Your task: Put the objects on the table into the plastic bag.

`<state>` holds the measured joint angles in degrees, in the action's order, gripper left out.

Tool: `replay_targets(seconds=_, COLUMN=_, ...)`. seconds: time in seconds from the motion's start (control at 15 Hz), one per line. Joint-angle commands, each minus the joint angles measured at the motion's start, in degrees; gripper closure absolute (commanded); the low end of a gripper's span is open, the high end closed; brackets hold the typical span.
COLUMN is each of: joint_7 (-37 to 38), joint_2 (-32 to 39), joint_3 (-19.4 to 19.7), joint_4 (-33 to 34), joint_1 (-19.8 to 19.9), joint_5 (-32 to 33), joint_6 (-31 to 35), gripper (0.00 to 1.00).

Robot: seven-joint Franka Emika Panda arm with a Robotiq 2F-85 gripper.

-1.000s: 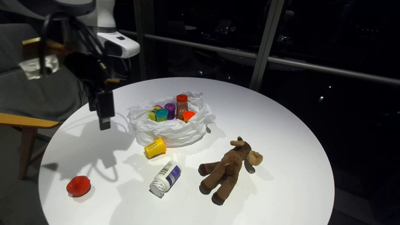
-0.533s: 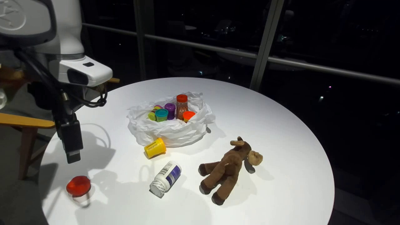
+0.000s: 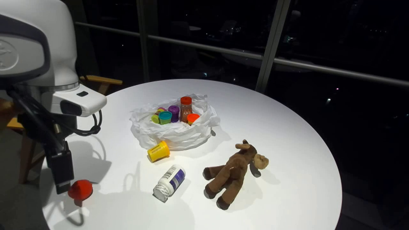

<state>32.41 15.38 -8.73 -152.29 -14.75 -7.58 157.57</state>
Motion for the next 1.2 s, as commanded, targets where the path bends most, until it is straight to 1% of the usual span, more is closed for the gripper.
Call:
replay_targets(seconds=0.0, joint_7=-2.8, joint_2=4.2, joint_3=-0.7, joint_4=0.9, joint_1=0.2, joint_5=-2.5, joint_6=3.8, gripper=0.0)
replay_targets(seconds=0.2, joint_7=-3.8, joint_2=7.1, joint_3=-0.6, joint_4=1.6, joint_1=-0.1, joint_5=-3.2, joint_6=6.1, gripper=0.0)
replay_targets(seconds=0.4, joint_7=-3.0, joint_2=8.9, joint_3=1.5, joint_4=2.1, joint_1=-1.9, joint_5=-2.0, joint_6=10.1, gripper=0.0)
replay_targets(seconds=0.6, joint_7=-2.8, joint_2=10.2, joint_3=3.1, joint_4=2.7, joint_1=-3.4, joint_5=-1.7, joint_6=11.8, gripper=0.0)
replay_targets(seconds=0.67, joint_7=-2.7, joint_2=10.5, joint_3=3.6, joint_4=2.9, joint_1=-3.9, joint_5=-1.7, joint_6=12.1, gripper=0.08)
replay_targets(seconds=0.73, joint_7=-2.4, joint_2=10.8, joint_3=4.6, joint_4=3.1, joint_1=-4.8, joint_5=-1.4, joint_6=12.5, gripper=0.27)
replay_targets(seconds=0.87, joint_7=-2.2, joint_2=11.2, joint_3=6.1, joint_4=3.3, joint_1=-6.2, joint_5=-1.1, joint_6=12.9, gripper=0.41)
replay_targets(seconds=0.93, joint_7=-2.0, joint_2=11.4, joint_3=7.0, joint_4=3.4, joint_1=-7.1, joint_5=-0.9, joint_6=13.2, gripper=0.51)
replay_targets(seconds=1.13, joint_7=-1.8, joint_2=11.3, joint_3=8.2, joint_4=3.6, joint_1=-8.3, joint_5=-1.3, joint_6=12.6, gripper=0.73)
